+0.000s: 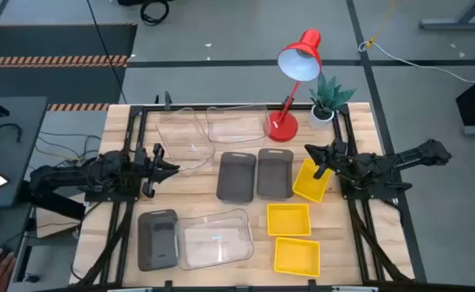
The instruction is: Stack baskets by color
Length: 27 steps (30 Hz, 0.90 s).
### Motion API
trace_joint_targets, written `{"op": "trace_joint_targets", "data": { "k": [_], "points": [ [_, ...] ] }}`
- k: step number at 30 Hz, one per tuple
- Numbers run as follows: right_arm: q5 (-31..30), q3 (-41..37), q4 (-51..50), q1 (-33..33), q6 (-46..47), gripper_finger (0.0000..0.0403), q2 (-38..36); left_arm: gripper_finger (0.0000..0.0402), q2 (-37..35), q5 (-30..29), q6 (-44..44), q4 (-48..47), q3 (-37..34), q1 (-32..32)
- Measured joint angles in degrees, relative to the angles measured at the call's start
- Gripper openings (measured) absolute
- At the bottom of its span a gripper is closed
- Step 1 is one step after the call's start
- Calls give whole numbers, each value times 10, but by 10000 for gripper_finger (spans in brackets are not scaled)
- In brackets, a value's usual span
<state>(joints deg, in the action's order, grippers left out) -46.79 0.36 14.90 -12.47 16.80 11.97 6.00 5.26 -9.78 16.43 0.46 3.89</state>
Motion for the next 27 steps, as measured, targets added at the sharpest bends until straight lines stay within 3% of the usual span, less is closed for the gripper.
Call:
{"op": "trace_joint_targets", "data": {
  "k": [27],
  "points": [
    [0,0,0,0,0,12,0,51,0,0,0,0,0,0]
  ]
}}
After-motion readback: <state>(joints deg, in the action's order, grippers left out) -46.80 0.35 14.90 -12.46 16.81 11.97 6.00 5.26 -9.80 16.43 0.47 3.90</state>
